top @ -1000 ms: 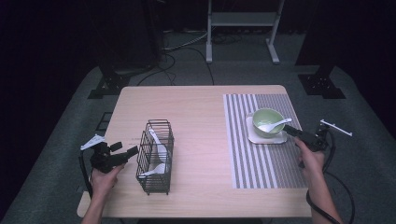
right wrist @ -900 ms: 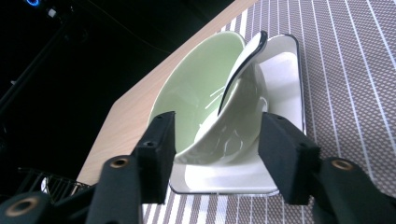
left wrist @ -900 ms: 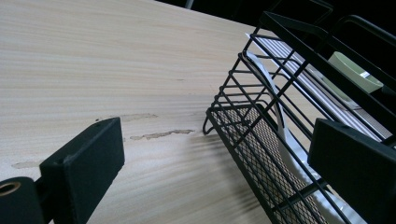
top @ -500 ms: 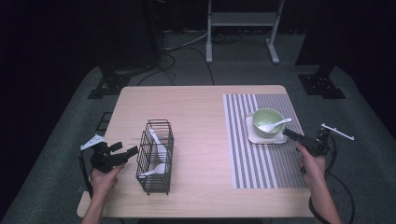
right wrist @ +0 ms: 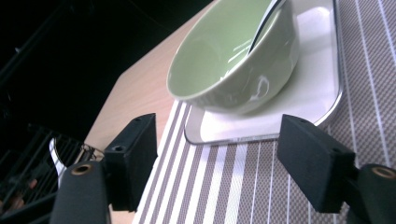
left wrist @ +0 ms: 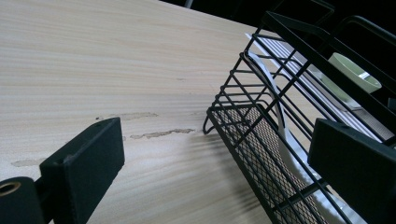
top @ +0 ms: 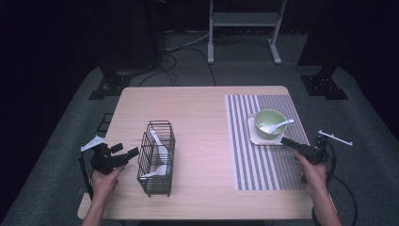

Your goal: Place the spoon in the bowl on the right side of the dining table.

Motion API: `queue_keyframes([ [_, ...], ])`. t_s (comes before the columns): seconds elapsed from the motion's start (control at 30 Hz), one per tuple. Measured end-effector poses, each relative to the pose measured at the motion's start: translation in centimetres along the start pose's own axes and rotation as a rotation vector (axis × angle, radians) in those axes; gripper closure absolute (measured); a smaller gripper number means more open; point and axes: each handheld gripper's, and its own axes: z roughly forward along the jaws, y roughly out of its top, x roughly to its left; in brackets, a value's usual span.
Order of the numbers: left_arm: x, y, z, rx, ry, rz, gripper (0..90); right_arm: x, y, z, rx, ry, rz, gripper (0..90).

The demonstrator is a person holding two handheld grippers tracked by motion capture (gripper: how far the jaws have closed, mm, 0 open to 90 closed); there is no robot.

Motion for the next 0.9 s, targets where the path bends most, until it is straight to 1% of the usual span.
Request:
queue_keyframes([
  [0.2,0.0,0.0,0.0,-0.001,0.0,0.002,2.8,0.5,-0.6,-0.4,0.022,0.007,-0.024,26.8],
  [0.47,0.0,0.0,0.0,-0.001,0.001,0.003,2.8,1.0,-1.5,-0.5,0.034,0.014,-0.054,25.8],
  [0.67,0.0,0.0,-0.1,-0.001,0.001,0.002,2.8,1.5,-2.3,-0.3,0.038,0.028,-0.06,25.3],
  [0.9,0.0,0.0,-0.1,-0.003,-0.002,-0.001,2.7,2.3,-2.8,-0.2,0.052,0.042,-0.079,25.3],
])
